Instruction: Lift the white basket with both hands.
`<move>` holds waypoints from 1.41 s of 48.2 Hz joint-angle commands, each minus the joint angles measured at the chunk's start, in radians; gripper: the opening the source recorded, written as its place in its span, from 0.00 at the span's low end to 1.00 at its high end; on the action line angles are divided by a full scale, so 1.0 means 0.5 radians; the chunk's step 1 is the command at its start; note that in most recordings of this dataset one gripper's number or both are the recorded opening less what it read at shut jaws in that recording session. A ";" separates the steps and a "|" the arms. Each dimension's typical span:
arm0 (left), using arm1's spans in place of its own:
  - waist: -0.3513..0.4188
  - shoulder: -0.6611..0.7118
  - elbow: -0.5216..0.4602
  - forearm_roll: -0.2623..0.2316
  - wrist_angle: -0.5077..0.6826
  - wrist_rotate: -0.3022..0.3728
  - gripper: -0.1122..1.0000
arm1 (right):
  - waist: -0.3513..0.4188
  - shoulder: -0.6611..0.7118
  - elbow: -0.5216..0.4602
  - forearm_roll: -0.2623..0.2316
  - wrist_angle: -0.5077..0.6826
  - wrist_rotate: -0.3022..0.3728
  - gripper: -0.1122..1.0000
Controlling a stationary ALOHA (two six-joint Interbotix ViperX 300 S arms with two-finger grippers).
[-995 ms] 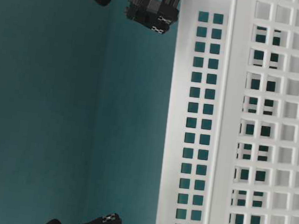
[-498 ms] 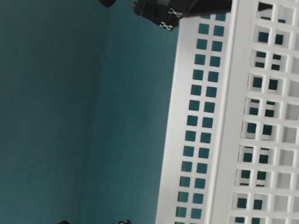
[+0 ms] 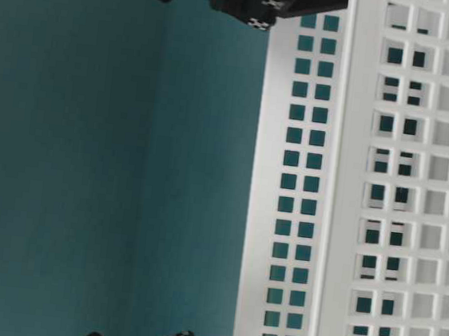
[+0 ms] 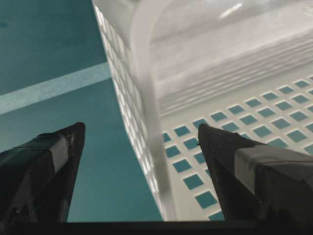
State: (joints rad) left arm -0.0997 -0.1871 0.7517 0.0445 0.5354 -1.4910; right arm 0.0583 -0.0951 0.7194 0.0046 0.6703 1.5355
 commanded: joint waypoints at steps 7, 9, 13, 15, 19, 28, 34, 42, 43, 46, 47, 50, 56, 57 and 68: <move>-0.006 -0.086 -0.052 0.006 0.000 0.012 0.93 | -0.028 -0.092 -0.067 -0.003 0.037 -0.025 0.98; -0.006 -0.129 -0.055 0.006 0.012 0.015 0.93 | -0.028 -0.129 -0.089 -0.003 0.043 -0.034 0.98; 0.000 -0.236 -0.061 0.009 0.037 0.028 0.93 | -0.028 -0.215 -0.126 -0.003 0.074 -0.055 0.98; 0.000 -0.307 -0.061 0.006 0.055 0.031 0.93 | -0.031 -0.261 -0.138 -0.003 0.101 -0.061 0.98; 0.012 -0.414 -0.061 0.009 0.058 0.040 0.93 | -0.040 -0.353 -0.150 -0.003 0.193 -0.074 0.98; 0.012 -0.614 -0.049 0.006 0.061 0.077 0.93 | -0.049 -0.561 -0.147 -0.006 0.313 -0.104 0.97; 0.012 -0.767 -0.034 0.006 0.031 0.184 0.93 | -0.055 -0.675 -0.135 -0.028 0.215 -0.187 0.97; 0.012 -0.942 0.015 0.006 -0.083 0.396 0.93 | -0.064 -0.810 -0.034 -0.114 -0.199 -0.402 0.97; 0.012 -0.960 0.018 0.003 -0.098 0.414 0.93 | -0.064 -0.828 -0.021 -0.117 -0.255 -0.426 0.97; 0.015 -1.009 0.037 0.006 -0.141 0.463 0.93 | -0.067 -0.881 0.021 -0.129 -0.405 -0.509 0.97; 0.015 -1.028 0.043 0.006 -0.153 0.479 0.93 | -0.067 -0.896 0.034 -0.135 -0.445 -0.537 0.97; 0.015 -1.089 0.058 0.006 -0.190 0.552 0.93 | -0.074 -0.954 0.064 -0.138 -0.565 -0.629 0.97; 0.015 -1.200 0.061 0.006 -0.288 0.779 0.93 | -0.080 -1.071 0.132 -0.138 -0.739 -0.825 0.97; 0.015 -1.218 0.061 0.003 -0.310 0.828 0.93 | -0.077 -1.101 0.144 -0.138 -0.764 -0.884 0.97; 0.015 -1.390 0.077 0.006 -0.368 1.292 0.93 | -0.080 -1.304 0.221 -0.163 -0.874 -1.460 0.97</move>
State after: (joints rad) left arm -0.0936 -0.8652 0.7992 0.0445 0.3620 -0.8851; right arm 0.0199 -0.7210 0.8314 -0.0675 0.2592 0.8621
